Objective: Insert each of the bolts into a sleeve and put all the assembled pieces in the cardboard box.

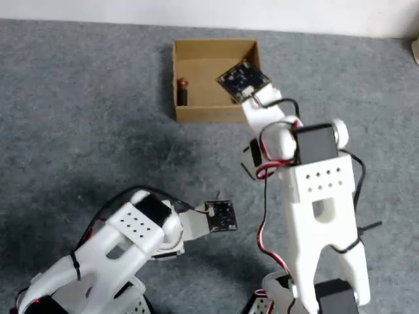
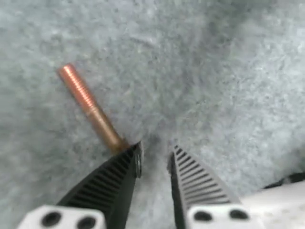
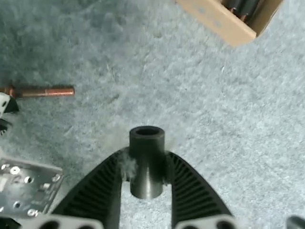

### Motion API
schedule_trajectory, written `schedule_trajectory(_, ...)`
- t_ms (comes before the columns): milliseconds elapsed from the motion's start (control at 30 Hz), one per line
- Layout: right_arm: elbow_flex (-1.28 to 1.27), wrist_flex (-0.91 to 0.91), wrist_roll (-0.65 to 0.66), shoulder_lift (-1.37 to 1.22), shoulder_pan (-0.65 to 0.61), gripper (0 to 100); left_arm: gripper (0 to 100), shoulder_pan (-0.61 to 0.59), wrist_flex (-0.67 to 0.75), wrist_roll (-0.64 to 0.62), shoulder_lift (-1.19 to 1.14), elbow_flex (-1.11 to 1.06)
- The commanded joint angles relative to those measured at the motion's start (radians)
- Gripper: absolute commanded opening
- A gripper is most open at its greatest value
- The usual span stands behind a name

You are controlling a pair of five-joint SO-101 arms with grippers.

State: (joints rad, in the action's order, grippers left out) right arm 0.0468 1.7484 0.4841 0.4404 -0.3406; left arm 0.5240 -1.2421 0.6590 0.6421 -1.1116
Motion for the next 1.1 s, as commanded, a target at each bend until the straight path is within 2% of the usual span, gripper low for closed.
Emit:
schedule_trajectory(0,-0.002,0.012,0.015,0.076,0.012,0.5,11,0.007,0.049,0.000,0.019,-0.019)
schedule_trajectory(233,-0.114,0.002,0.015,0.117,0.010,0.5,11,-0.147,0.199,0.000,0.015,-0.079)
schedule_trajectory(367,-0.173,-0.042,0.015,0.117,0.013,0.5,11,-0.200,0.226,-0.002,0.013,-0.099)
schedule_trajectory(633,-0.180,-0.074,0.011,0.117,0.008,0.5,11,-0.205,0.227,-0.002,0.013,-0.117)
schedule_trajectory(733,-0.182,-0.070,0.012,0.117,0.010,0.5,11,-0.248,0.244,-0.046,0.021,-0.102)
schedule_trajectory(833,-0.182,-0.073,0.012,0.117,0.010,0.5,11,-0.252,0.256,0.005,0.022,-0.058)
schedule_trajectory(967,-0.182,-0.068,0.015,0.117,0.013,0.5,11,-0.236,0.218,0.002,0.022,0.001)
schedule_trajectory(1067,-0.183,-0.067,0.015,0.117,0.015,0.5,11,-0.236,0.222,-0.107,0.022,0.013)
